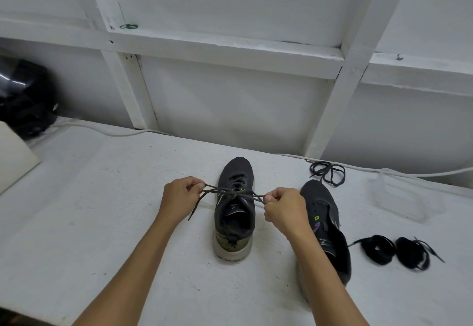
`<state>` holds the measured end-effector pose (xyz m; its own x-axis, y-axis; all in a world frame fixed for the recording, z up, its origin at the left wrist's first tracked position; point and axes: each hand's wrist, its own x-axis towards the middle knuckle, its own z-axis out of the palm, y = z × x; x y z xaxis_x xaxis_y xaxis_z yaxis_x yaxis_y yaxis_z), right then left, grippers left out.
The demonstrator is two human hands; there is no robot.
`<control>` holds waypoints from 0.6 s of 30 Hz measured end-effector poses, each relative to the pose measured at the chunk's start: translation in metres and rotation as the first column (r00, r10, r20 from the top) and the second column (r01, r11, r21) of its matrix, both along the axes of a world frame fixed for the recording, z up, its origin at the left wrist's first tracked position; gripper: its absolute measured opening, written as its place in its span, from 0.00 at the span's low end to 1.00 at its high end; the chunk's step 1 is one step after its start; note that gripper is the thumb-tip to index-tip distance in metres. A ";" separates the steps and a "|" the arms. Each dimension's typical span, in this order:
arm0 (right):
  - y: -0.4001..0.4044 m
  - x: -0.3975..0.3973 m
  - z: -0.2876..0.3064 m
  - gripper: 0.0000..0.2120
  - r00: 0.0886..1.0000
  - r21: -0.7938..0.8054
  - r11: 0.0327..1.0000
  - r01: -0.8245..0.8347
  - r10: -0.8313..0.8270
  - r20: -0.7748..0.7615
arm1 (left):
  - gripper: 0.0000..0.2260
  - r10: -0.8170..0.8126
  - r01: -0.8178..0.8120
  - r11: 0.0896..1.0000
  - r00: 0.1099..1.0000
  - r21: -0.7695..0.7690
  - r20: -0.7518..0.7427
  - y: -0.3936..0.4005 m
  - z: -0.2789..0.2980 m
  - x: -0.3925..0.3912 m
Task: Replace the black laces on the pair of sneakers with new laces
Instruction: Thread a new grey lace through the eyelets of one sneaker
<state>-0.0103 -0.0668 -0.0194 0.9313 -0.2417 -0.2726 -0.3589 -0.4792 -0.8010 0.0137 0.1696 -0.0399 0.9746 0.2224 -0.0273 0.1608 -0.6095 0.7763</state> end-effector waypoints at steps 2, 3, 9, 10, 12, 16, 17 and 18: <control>0.000 0.004 -0.002 0.09 0.999 0.020 0.999 -0.045 0.045 -0.016 | 0.05 -0.024 0.022 0.999 0.998 0.040 0.065 0.000 0.001 0.001; 0.000 0.006 -0.002 0.09 0.999 0.044 0.998 -0.048 0.049 -0.016 | 0.05 -0.041 0.036 0.998 0.995 0.056 0.093 0.000 0.003 0.002; 0.001 0.002 0.001 0.09 0.994 -0.054 0.998 0.018 -0.013 0.105 | 0.04 -0.043 0.046 0.998 0.997 0.053 -0.059 -0.022 0.018 -0.008; 0.003 0.002 0.001 0.09 0.997 -0.057 0.998 0.014 -0.009 0.080 | 0.06 -0.080 0.083 0.996 0.990 0.021 -0.112 -0.028 0.019 -0.012; 0.006 0.002 -0.001 0.09 0.999 0.013 0.999 -0.053 0.053 0.009 | 0.08 -0.164 0.165 0.986 0.970 -0.005 -0.181 -0.039 0.021 -0.018; 0.009 0.005 -0.002 0.12 0.998 0.212 0.975 -0.064 0.056 0.042 | 0.12 -0.201 0.194 0.979 0.968 -0.058 -0.149 -0.049 0.022 -0.018; 0.008 0.008 -0.003 0.11 0.995 0.193 0.978 -0.077 0.062 0.083 | 0.14 -0.210 0.202 0.977 0.967 -0.067 -0.142 -0.049 0.022 -0.018; 0.007 0.009 -0.001 0.10 0.991 0.165 0.981 -0.105 0.088 0.105 | 0.15 -0.234 0.227 0.972 0.962 -0.066 -0.139 -0.049 0.023 -0.018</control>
<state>-0.0012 -0.0599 -0.0204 0.9719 -0.1075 -0.2096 -0.2346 -0.3615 -0.9024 -0.0039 0.1205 -0.0173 0.9841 -0.0130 -0.1771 0.1333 -0.6049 0.7851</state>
